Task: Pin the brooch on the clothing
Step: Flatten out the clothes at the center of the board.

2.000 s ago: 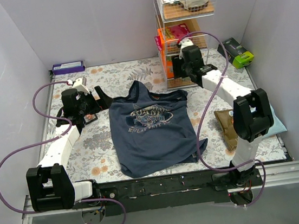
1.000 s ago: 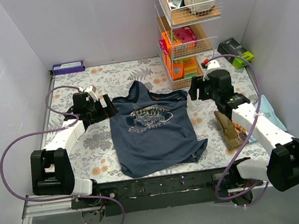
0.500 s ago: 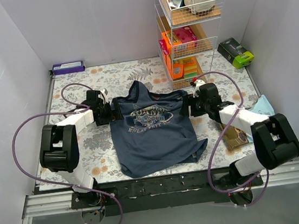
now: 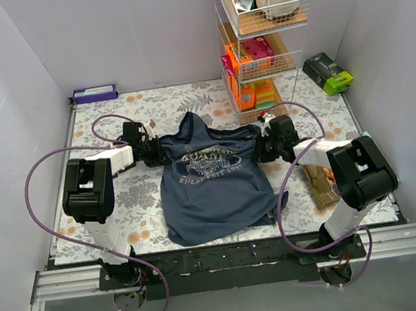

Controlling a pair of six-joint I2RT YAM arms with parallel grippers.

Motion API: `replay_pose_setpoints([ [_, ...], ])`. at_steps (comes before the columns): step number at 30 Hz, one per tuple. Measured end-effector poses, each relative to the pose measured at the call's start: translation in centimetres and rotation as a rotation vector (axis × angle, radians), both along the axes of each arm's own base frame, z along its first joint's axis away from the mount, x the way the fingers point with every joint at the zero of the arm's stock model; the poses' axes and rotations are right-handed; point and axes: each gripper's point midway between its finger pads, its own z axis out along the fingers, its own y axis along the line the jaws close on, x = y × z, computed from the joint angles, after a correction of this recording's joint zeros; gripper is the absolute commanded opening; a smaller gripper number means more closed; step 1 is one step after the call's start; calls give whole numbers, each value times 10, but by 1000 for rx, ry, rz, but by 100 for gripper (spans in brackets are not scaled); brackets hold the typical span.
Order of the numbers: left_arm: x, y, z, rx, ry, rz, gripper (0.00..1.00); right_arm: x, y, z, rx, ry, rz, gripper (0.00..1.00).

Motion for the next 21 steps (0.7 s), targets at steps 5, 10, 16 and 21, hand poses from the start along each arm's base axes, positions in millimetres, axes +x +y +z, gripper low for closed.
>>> replay_pose_setpoints([
  [5,10,-4,11,-8,-19,12,0,24,3,25,8,-36,-4,1],
  [10,54,-9,60,-45,-164,46,0,73,-8,79,-6,-170,-57,5],
  [16,100,8,117,-80,-313,122,98,100,-30,119,-59,-239,-112,85],
  [21,85,19,109,-58,-295,181,98,64,-45,125,-91,-231,-122,87],
])
